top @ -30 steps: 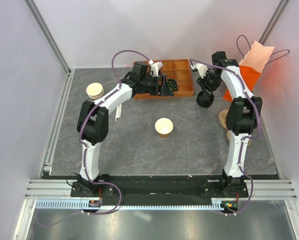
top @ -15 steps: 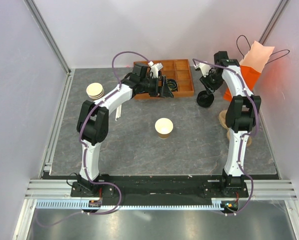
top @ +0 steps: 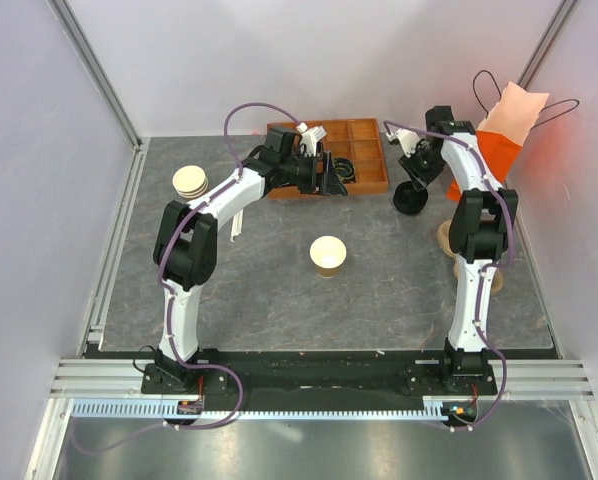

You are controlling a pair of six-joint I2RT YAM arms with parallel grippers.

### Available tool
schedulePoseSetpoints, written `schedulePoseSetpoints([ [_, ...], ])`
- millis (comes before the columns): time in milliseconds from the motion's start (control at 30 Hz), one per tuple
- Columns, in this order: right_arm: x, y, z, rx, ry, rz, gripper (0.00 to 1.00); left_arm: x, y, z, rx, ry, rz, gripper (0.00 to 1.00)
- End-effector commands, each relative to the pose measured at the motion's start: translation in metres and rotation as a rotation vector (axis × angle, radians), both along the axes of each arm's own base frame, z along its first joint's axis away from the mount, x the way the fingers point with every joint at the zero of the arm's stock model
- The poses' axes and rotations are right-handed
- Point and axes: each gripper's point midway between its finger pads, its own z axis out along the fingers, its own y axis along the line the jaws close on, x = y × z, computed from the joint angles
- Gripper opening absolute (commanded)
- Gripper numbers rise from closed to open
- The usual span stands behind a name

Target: Pack the takeout coffee

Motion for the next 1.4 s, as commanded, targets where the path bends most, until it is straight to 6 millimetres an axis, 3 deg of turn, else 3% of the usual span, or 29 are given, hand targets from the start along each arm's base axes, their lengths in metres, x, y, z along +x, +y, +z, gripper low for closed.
schedulePoseSetpoints([
  [0, 0.014, 0.0, 0.007, -0.002, -0.046, -0.003, 0.37, -0.001, 0.001, 0.027, -0.03, -0.085, -0.034, 0.81],
  [100, 0.014, 0.0, 0.005, -0.003, -0.045, 0.0, 0.35, -0.001, 0.001, 0.026, -0.028, -0.085, -0.035, 0.81],
  [567, 0.013, 0.0, 0.022, 0.001, -0.072, 0.0, 0.0, -0.001, 0.001, 0.026, -0.03, -0.087, -0.037, 0.81],
  [900, 0.01, 0.007, 0.049, 0.039, -0.115, 0.014, 0.0, -0.001, -0.001, 0.028, -0.038, -0.08, -0.037, 0.81],
  [1100, 0.007, 0.013, 0.055, 0.068, -0.114, 0.015, 0.0, 0.009, -0.018, 0.034, -0.059, -0.087, -0.02, 0.8],
  [1333, 0.008, 0.016, 0.059, 0.082, -0.122, 0.014, 0.0, 0.013, -0.065, 0.036, -0.077, -0.083, 0.003, 0.8],
  [1367, 0.008, 0.015, 0.057, 0.085, -0.118, 0.012, 0.0, 0.014, -0.07, 0.025, -0.07, -0.063, 0.01, 0.81],
])
